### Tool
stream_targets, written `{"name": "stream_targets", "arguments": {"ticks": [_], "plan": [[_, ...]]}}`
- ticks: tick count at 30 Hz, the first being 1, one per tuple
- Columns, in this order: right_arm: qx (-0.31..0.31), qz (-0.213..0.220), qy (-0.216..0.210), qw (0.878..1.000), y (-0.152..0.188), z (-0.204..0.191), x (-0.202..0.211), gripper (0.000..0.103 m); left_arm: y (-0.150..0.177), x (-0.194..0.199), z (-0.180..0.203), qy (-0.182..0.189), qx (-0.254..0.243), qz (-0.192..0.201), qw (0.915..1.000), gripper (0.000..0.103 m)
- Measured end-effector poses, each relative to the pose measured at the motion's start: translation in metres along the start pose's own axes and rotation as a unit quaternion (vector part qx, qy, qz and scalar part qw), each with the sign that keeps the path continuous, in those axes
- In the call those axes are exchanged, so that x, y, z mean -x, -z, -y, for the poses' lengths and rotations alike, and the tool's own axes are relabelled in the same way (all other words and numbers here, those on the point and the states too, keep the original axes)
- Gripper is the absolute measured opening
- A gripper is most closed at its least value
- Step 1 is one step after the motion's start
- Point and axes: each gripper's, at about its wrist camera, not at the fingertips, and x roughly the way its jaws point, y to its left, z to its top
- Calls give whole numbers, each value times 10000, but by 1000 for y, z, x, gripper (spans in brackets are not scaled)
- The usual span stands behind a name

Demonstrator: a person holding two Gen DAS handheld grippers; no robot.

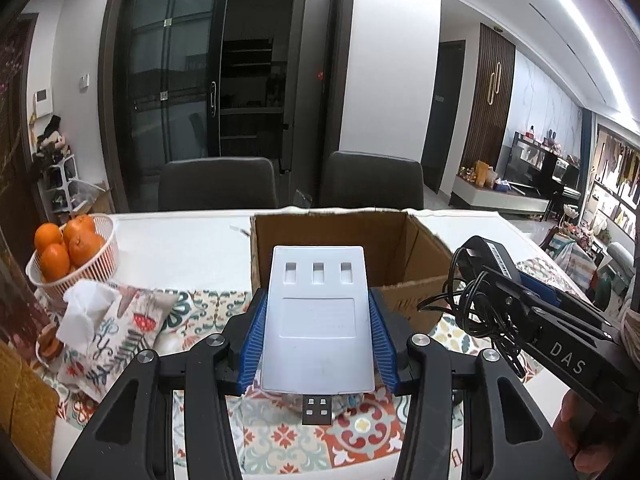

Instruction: Organize rigid objects

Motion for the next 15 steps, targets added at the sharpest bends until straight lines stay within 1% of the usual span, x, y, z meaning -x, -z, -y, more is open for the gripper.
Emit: {"name": "stream_targets", "arguments": {"ticks": [9, 15], "plan": [[-84, 6, -215, 9997, -29, 7, -18, 43, -36, -12, 7, 143, -43, -52, 9999, 47], [-79, -41, -283, 9996, -46, 10, -30, 43, -57, -24, 11, 86, -128, -95, 9998, 47]]}}
